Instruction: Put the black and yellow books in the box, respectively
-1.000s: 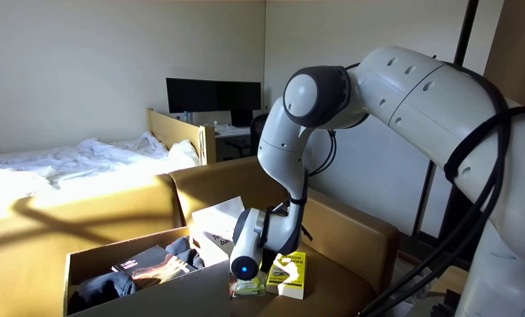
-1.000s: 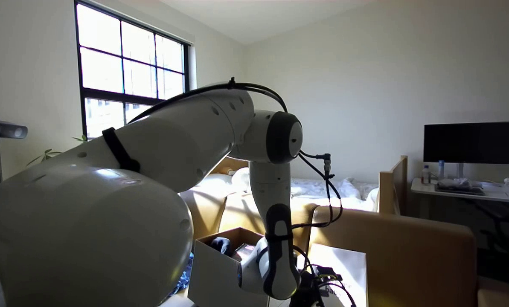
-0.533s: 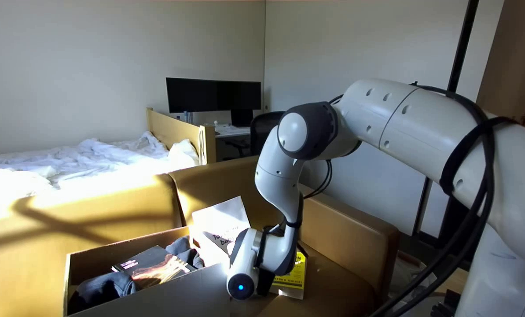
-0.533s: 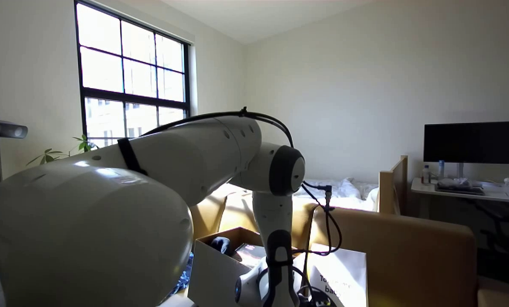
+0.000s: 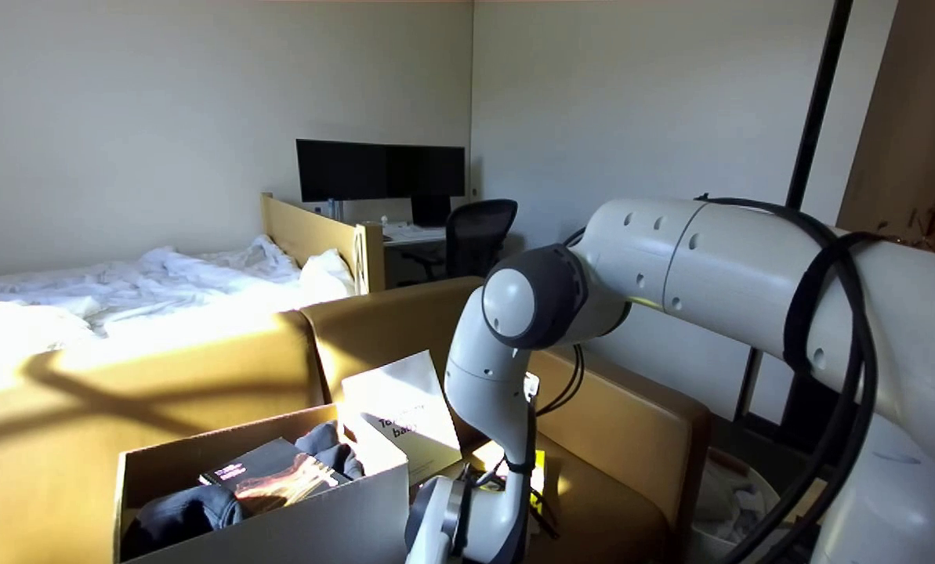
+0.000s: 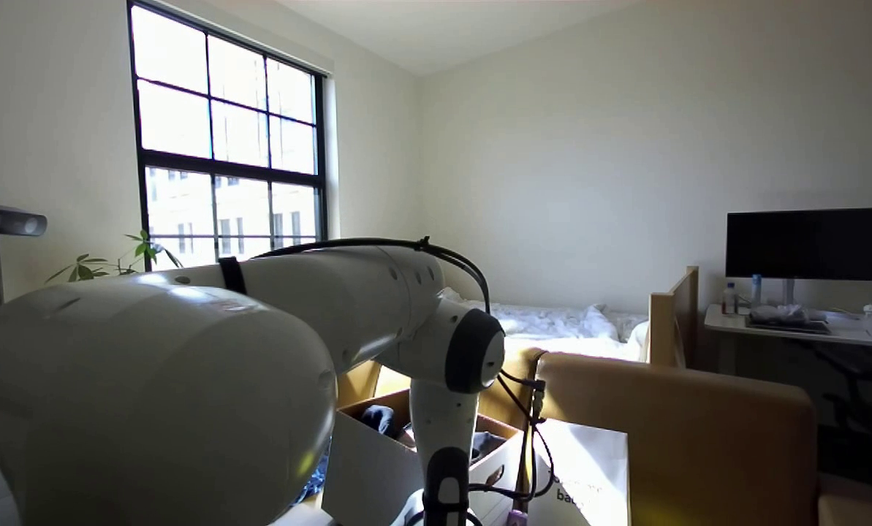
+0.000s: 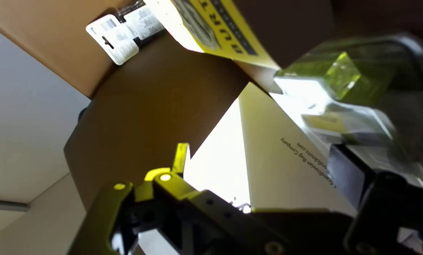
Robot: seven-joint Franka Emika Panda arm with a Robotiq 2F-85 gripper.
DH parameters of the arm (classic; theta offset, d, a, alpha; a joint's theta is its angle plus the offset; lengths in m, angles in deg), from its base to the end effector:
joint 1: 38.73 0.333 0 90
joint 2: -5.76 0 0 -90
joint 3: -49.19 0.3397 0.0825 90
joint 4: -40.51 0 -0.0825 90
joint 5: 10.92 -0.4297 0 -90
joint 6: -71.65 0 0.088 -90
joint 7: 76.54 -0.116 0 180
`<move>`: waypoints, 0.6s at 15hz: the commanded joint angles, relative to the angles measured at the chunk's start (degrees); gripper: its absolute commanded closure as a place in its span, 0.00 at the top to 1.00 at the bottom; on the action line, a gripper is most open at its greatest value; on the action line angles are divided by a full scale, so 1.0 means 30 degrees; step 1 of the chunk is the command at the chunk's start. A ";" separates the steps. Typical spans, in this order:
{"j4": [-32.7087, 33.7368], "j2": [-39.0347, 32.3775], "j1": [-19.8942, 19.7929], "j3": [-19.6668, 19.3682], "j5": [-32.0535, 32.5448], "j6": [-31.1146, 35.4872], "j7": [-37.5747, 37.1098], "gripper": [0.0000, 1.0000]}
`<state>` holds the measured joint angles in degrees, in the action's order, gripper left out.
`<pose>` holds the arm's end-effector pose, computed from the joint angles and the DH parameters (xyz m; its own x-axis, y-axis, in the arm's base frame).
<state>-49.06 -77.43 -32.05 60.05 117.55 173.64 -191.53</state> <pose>0.5472 0.1083 -0.2292 0.6438 0.4855 0.5914 -0.2442 -0.6021 0.7601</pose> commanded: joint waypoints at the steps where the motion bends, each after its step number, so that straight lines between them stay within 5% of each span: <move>1: -0.3321 0.1843 0.0566 0.0003 -0.1612 -0.2994 -0.1910 1.00; 9: -0.9479 0.7443 0.0276 0.0841 -0.9534 -0.8443 0.1613 1.00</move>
<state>-69.69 -63.83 -30.24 62.42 93.66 150.11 -192.28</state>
